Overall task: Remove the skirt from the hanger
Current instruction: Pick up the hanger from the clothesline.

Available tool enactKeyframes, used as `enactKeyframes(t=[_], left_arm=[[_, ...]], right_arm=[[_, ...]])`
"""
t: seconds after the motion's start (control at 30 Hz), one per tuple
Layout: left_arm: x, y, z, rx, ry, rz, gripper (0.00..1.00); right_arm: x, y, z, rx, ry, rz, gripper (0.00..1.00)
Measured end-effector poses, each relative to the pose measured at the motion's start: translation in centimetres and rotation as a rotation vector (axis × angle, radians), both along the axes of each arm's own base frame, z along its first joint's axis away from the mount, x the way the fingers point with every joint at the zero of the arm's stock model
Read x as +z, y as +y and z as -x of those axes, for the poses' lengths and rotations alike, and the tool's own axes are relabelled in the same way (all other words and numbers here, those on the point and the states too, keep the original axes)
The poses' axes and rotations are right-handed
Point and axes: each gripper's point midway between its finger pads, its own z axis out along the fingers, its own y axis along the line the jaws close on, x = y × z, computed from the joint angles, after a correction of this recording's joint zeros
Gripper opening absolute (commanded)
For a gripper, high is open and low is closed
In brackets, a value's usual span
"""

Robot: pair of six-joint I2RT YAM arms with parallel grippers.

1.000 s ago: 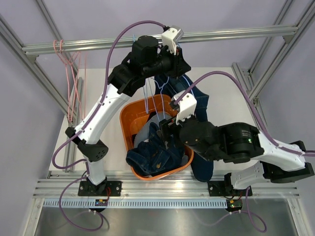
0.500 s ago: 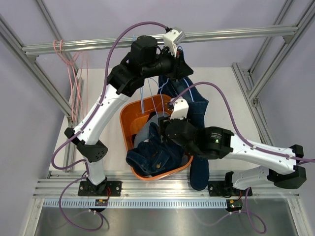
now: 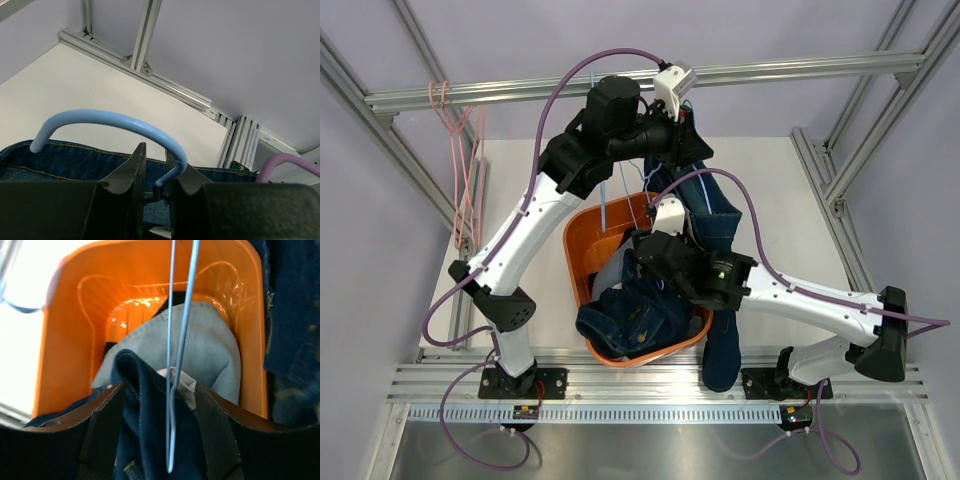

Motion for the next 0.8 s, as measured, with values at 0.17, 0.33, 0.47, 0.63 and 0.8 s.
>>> enactKeyframes(t=[0.17,0.33,0.47,0.63,0.8], left_arm=[[0.2,0.1,0.2,-0.006,-0.002,0.003,0.0],[0.2,0.1,0.2,-0.006,-0.002,0.002,0.0],[0.2,0.0,0.3,-0.014,-0.002,0.004,0.0],[0.0,-0.4,0.5,-0.043,-0.013,0.024,0.0],[0.6,-0.9,0.3,-0.049,-0.024,0.065,0.0]], right_arm=[[-1.2,0.1,-1.1,-0.007,-0.004,0.045,0.57],[-1.1,-0.1,-2.3,-0.016,-0.044,0.075,0.2],[-0.7,-0.2,-2.8,0.008,-0.084,0.115,0.0],[-0.4,-0.5,-3.1,0.061,-0.137,0.185,0.0],[1.2,-2.5,-2.6,0.097,-0.198,0.218,0.0]])
